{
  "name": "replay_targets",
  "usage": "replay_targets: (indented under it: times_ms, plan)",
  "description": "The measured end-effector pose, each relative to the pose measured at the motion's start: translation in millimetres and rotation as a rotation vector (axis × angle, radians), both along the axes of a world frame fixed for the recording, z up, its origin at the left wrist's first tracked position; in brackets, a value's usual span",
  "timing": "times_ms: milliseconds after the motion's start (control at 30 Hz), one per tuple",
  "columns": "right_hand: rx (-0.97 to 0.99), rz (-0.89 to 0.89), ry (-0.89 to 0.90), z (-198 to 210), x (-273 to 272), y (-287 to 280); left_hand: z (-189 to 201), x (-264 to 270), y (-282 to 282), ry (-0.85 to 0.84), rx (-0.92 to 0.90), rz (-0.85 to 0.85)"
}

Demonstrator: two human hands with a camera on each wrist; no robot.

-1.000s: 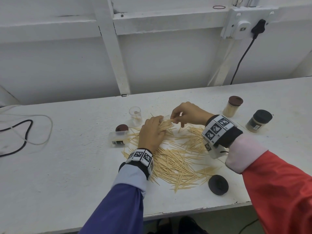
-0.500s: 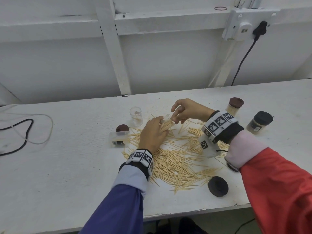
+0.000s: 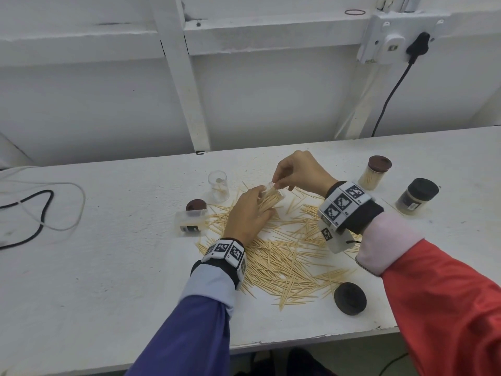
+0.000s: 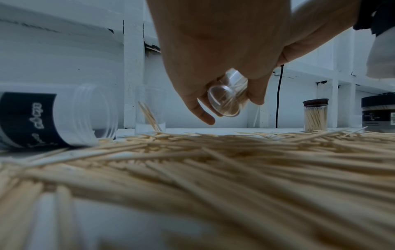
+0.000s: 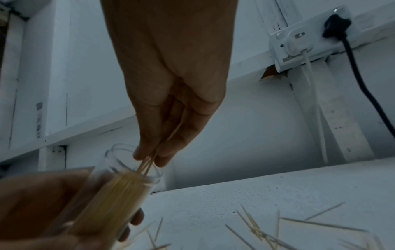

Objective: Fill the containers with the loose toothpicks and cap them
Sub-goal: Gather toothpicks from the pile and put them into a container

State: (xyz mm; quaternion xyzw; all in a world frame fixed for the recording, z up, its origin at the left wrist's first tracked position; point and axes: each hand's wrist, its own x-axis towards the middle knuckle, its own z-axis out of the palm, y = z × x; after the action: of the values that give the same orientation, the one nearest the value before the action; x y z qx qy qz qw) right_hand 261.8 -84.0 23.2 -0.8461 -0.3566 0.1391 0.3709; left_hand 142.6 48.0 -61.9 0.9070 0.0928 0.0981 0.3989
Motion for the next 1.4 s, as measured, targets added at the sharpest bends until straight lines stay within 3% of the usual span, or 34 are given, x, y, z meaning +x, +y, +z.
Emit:
replay_targets:
  times_ms: [333, 400, 533, 600, 833, 967, 1133, 1300, 1400]
  plan:
    - [0.298, 0.009, 0.058, -5.1, 1.2, -4.8, 4.9, -3.1, -0.8, -0.031, -0.032, 0.075]
    - [0.240, 0.014, 0.064, -6.8, -1.5, -6.8, 5.5, -3.3, -0.6, -0.044, -0.019, 0.093]
    - [-0.072, 0.208, 0.155, -13.1, -17.1, -6.0, 5.8, -3.7, -0.4, -0.050, -0.031, 0.110]
    - [-0.107, 0.237, 0.214, -17.1, -22.5, -5.9, 5.0, -4.4, -0.5, -0.048, -0.042, 0.110]
    - [0.066, 0.044, 0.149, -16.9, -21.6, -4.6, 4.0, -2.6, 1.5, -0.122, 0.084, 0.089]
    - [0.029, -0.069, -0.066, -17.3, -20.6, -10.3, -0.9, -3.7, 4.7, -0.207, 0.133, 0.082]
    - [0.065, -0.057, 0.070, -20.2, -22.6, -12.3, -1.6, -1.1, 4.9, -0.238, 0.182, 0.060]
    - [0.140, 0.116, 0.298, -22.9, -14.5, -17.2, -2.0, 1.6, 5.1, -0.246, 0.258, 0.040]
    - [0.123, 0.039, 0.339, -25.1, 4.6, -24.8, -3.1, 1.0, 6.0, -0.215, 0.259, 0.093]
